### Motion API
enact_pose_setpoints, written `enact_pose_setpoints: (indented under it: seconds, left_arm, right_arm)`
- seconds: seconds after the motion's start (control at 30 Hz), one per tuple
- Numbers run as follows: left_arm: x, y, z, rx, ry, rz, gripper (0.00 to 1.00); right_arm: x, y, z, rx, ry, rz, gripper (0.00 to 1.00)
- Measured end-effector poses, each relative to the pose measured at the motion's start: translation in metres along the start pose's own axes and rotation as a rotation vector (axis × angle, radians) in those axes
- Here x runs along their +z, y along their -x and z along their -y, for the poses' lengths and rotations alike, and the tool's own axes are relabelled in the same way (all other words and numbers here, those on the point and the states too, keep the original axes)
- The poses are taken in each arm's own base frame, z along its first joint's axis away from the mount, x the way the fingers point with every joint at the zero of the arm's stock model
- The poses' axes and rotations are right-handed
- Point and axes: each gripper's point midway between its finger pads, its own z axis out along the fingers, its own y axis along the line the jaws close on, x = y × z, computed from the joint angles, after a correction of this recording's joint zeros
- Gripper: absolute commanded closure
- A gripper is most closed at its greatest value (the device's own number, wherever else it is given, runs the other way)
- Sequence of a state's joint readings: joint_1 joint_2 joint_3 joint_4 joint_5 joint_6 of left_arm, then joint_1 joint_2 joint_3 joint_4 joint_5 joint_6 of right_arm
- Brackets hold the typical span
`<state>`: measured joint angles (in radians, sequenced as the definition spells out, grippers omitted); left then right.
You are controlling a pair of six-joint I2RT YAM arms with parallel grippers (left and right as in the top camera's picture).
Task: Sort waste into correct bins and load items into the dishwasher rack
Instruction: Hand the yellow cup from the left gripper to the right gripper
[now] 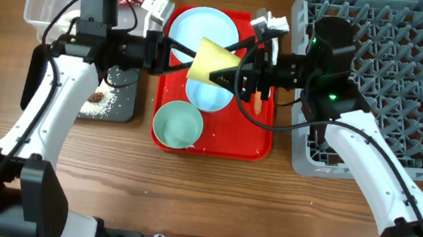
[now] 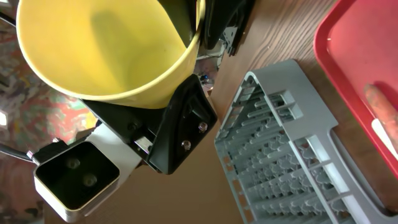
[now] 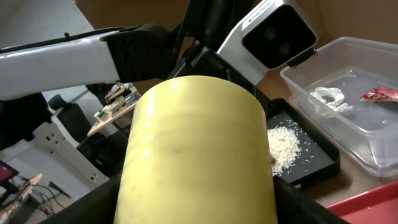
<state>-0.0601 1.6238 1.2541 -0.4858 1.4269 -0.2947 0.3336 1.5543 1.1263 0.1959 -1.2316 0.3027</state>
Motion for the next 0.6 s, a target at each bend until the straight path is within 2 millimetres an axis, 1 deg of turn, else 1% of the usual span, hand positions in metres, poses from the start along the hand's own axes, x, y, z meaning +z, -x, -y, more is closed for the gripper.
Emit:
enact_pose_setpoints:
  seconds: [0.07,0.1,0.13,0.23,0.3,0.33,0.37,0.4,0.43,0.5,0.57,0.6]
  left_arm:
    - [0.0,0.0,0.0,0.001,-0.001,0.0,0.96]
    - [0.0,0.0,0.0,0.001,-0.001,0.0,0.91]
    - [0.0,0.0,0.0,0.001,-0.003,-0.001,0.83]
    - [0.0,0.0,0.0,-0.005,0.003,0.001,0.64]
    - [0.0,0.001,-0.002,-0.006,0.009,0.004,0.56]
    - [0.0,0.001,-0.003,-0.009,0.018,0.007,0.5]
    - [0.0,0.002,-0.006,-0.008,0.035,0.014,0.46]
    - [0.0,0.004,-0.01,-0.011,0.059,0.023,0.38]
    - [-0.001,0.006,-0.016,-0.009,0.093,0.036,0.36]
    - [-0.003,0.012,-0.032,-0.014,0.187,0.071,0.35]
    - [-0.006,0.017,-0.05,-0.017,0.297,0.107,0.31]
    - [-0.008,0.019,-0.066,-0.026,0.397,0.129,0.28]
  right_arm:
    - [0.0,0.0,0.0,0.004,-0.003,0.001,0.35]
    - [0.0,0.0,0.001,0.007,-0.003,0.001,0.36]
    - [0.0,0.0,0.001,0.008,-0.003,0.001,0.36]
    - [0.001,0.0,-0.001,0.007,0.002,-0.002,0.36]
    - [0.0,0.0,0.0,0.015,0.0,0.0,0.36]
    - [-0.003,0.001,0.002,0.023,-0.007,0.005,0.36]
    - [-0.009,0.001,0.007,0.043,-0.023,0.009,0.36]
    - [-0.015,0.001,0.013,0.068,-0.042,0.013,0.36]
    - [-0.028,-0.003,0.024,0.139,-0.081,0.015,0.37]
    - [-0.049,-0.011,0.043,0.25,-0.16,0.023,0.37]
    - [-0.07,-0.03,0.065,0.411,-0.283,0.011,0.37]
    - [-0.085,-0.053,0.079,0.537,-0.403,-0.022,0.37]
